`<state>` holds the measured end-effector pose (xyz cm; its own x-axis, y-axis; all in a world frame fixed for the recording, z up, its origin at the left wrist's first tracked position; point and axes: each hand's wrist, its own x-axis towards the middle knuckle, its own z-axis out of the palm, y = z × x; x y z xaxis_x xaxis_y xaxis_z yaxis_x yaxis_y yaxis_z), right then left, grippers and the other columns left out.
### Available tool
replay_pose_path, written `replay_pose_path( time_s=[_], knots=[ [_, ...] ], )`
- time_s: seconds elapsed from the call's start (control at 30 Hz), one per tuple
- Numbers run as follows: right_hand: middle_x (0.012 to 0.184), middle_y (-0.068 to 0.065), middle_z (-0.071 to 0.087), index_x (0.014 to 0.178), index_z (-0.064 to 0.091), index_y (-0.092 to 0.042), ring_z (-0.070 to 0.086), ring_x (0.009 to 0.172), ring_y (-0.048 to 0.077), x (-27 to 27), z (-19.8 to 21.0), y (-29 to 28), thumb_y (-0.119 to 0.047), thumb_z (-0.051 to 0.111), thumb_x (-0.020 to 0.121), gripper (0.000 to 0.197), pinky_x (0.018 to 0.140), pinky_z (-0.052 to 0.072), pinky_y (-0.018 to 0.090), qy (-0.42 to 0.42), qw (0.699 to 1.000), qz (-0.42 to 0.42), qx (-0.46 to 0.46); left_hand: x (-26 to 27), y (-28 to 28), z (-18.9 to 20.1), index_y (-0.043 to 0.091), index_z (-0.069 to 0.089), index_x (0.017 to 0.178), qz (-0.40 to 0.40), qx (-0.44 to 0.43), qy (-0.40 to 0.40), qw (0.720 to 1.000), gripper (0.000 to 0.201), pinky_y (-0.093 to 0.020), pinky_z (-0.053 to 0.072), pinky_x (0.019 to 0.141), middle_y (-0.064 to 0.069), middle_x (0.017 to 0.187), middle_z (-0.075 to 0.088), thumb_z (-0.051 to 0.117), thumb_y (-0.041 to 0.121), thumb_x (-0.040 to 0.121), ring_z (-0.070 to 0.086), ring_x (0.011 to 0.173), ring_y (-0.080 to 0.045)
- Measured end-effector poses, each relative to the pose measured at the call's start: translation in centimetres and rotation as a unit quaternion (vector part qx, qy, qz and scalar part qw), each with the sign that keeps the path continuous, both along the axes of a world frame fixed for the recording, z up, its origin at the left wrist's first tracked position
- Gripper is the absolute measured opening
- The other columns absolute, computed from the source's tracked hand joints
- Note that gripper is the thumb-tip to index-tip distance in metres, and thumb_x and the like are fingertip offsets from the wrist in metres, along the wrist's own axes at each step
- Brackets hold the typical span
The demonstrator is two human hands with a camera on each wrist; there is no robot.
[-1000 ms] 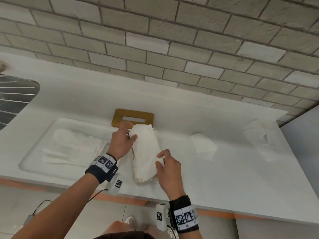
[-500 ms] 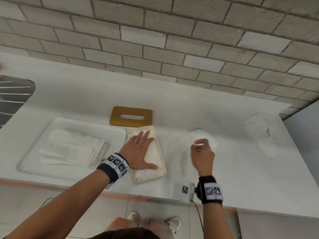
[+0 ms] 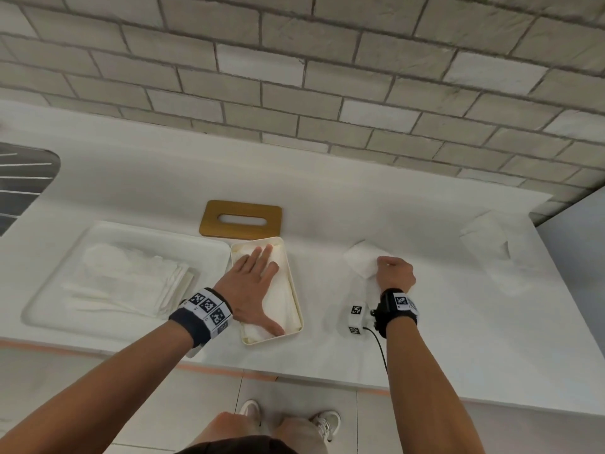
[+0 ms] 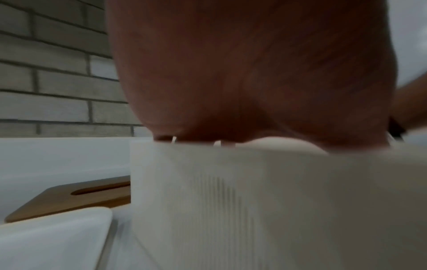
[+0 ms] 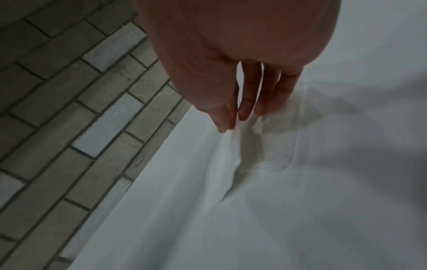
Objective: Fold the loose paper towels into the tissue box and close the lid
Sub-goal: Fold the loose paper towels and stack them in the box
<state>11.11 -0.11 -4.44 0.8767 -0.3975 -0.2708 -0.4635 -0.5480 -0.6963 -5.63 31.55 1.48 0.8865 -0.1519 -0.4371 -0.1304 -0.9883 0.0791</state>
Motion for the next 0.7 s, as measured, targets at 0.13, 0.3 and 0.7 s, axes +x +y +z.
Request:
replay_pose_path(
  time_s=[0.13,0.3,0.7],
  knots=[
    [0.097,0.009,0.075,0.097,0.082,-0.010,0.074,0.100,0.036,-0.4,0.4,0.5,-0.015,0.082,0.092,0.007,0.090,0.057,0.033,-0.039,0.996,-0.046,0.061,0.0,1.7,0.7,0.024,-0.010,0.167,-0.011,-0.009,0.034,0.999,0.158,-0.048,-0.010,0.132,-0.012,0.171,-0.033,0.073,0.095,0.054,-0.026,0.160,-0.031],
    [0.118,0.015,0.074,0.108,0.080,-0.017,0.070,0.084,0.028,-1.2,0.0,1.1,-0.001,0.080,0.086,0.028,0.077,0.060,0.034,0.017,0.974,-0.069,0.213,0.2,1.3,-0.3,0.022,-0.017,0.166,-0.030,0.035,0.032,0.998,0.164,-0.050,-0.009,0.131,-0.019,0.169,-0.035,0.077,0.092,0.052,-0.029,0.159,-0.036],
    [0.154,0.008,0.061,0.151,0.062,-0.018,0.060,0.138,0.030,-8.3,17.8,10.2,0.012,0.059,0.098,0.060,0.114,0.052,0.046,-0.040,0.771,0.292,0.564,-0.3,4.5,4.9,0.023,0.059,0.126,0.235,-0.362,-0.247,0.868,0.033,-0.045,0.060,0.094,0.004,0.116,0.075,0.056,0.049,0.106,0.073,0.106,-0.016]
  ],
)
